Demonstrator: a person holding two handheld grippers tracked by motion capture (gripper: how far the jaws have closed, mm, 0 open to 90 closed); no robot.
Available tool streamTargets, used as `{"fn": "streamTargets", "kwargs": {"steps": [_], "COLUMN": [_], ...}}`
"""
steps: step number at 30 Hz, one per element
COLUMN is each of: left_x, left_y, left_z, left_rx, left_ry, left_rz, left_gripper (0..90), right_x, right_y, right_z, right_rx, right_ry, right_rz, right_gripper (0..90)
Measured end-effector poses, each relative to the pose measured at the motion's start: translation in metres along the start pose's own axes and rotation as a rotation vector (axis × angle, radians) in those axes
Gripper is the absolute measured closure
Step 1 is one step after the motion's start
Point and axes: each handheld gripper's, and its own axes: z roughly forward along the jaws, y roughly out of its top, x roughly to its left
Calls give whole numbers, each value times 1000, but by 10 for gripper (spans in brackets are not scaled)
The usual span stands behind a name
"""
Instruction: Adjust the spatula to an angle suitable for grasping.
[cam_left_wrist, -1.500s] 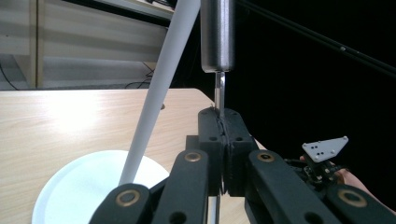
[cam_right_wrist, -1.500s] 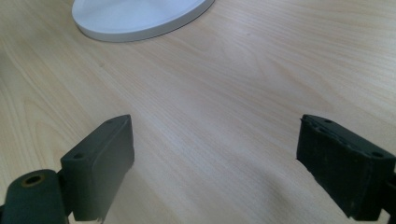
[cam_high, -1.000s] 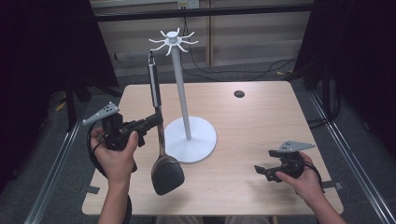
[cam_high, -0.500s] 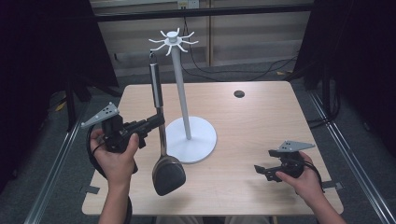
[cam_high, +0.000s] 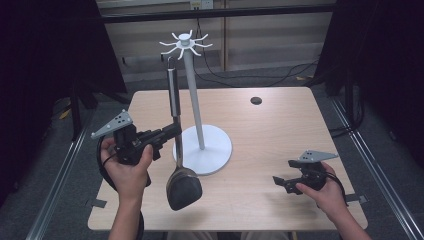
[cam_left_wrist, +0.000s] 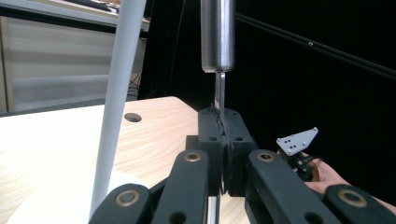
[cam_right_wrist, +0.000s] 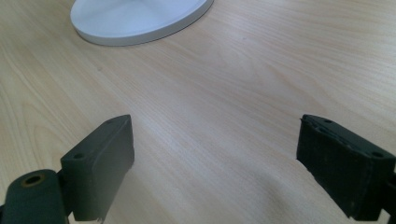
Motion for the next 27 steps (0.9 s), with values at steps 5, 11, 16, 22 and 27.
{"fn": "streamTargets", "kwargs": {"steps": [5, 11, 16, 22, 27], "left_x": [-1, -3, -3, -2, 0], "left_y": [0, 1, 0, -1, 0], "left_z": [1, 2, 5, 11, 14], "left_rx": [-9, -5, 4, 2, -5], "left_ry": [-11, -20, -19, -26, -29], "left_rz": [3, 9, 12, 6, -8], "left_gripper": [887, 887, 887, 886, 886], "right_x": [-1, -1, -1, -1, 0], "right_y": [0, 0, 0, 0, -1], "right_z": [0, 0, 1, 1, 1], "right_rx": [2, 2, 4, 5, 10], "right_ry": [-1, -3, -6, -5, -5], "right_rz": [5, 6, 0, 4, -2], "right_gripper": [111, 110, 110, 110, 110]}}
